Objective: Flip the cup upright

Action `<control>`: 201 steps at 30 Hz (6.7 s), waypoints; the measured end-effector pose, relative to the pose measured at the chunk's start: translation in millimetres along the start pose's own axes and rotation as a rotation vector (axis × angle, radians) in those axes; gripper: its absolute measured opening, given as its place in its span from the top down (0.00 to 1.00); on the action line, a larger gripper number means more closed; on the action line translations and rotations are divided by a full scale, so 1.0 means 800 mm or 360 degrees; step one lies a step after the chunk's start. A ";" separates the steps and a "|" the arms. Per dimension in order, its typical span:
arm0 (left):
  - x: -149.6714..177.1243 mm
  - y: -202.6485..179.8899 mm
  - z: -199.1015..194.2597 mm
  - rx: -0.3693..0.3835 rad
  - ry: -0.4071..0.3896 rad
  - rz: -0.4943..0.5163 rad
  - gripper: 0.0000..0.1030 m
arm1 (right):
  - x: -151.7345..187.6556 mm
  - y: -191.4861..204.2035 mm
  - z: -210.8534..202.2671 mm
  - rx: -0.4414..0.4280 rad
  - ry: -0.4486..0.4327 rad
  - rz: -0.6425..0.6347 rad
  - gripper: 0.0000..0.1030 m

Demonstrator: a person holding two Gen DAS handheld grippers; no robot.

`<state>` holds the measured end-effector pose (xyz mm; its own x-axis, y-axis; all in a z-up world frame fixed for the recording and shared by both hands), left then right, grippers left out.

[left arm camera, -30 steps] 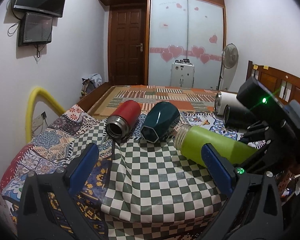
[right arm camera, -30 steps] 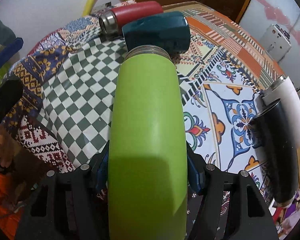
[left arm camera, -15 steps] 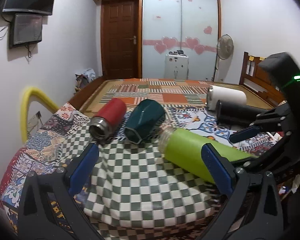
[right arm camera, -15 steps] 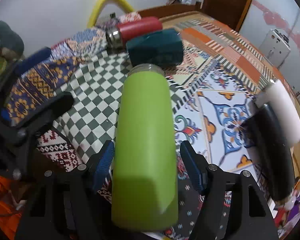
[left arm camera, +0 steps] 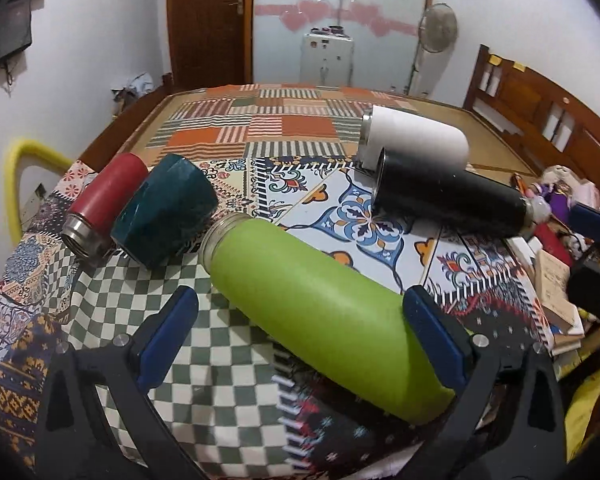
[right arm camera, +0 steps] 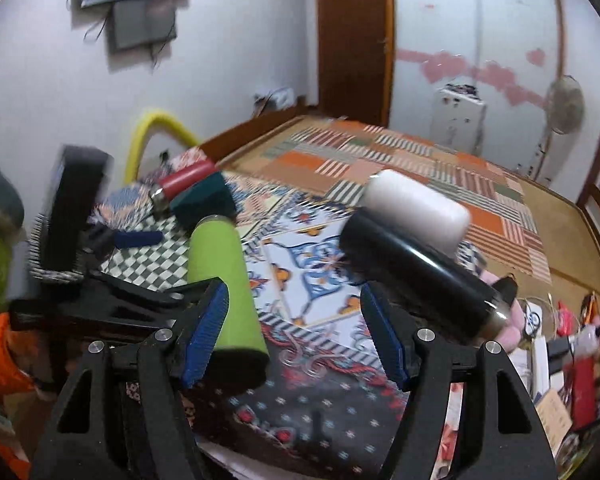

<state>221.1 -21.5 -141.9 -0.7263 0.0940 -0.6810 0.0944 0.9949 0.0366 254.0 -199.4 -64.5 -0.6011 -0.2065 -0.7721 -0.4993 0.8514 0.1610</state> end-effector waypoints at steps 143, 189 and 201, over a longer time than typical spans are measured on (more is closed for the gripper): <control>0.097 0.003 -0.351 -0.0238 -0.1137 0.0055 0.00 | 0.035 0.102 -0.201 0.0212 -0.0901 0.0159 0.00; 0.094 0.000 -0.349 -0.0203 -0.1146 0.0084 0.00 | 0.032 0.103 -0.207 0.0220 -0.0902 0.0177 0.00; 0.094 -0.001 -0.348 -0.0193 -0.1130 0.0082 0.00 | 0.031 0.105 -0.208 0.0223 -0.0896 0.0176 0.00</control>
Point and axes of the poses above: each gripper's, at about its wrist camera, not at the fingertips, and z roughly the way its jaws point, y to its left, x to its underside, the point moved 2 cm from there along z, roughly the way its jaws point, and after that the axes turned 8 degrees about z, right-handed, at the moved point
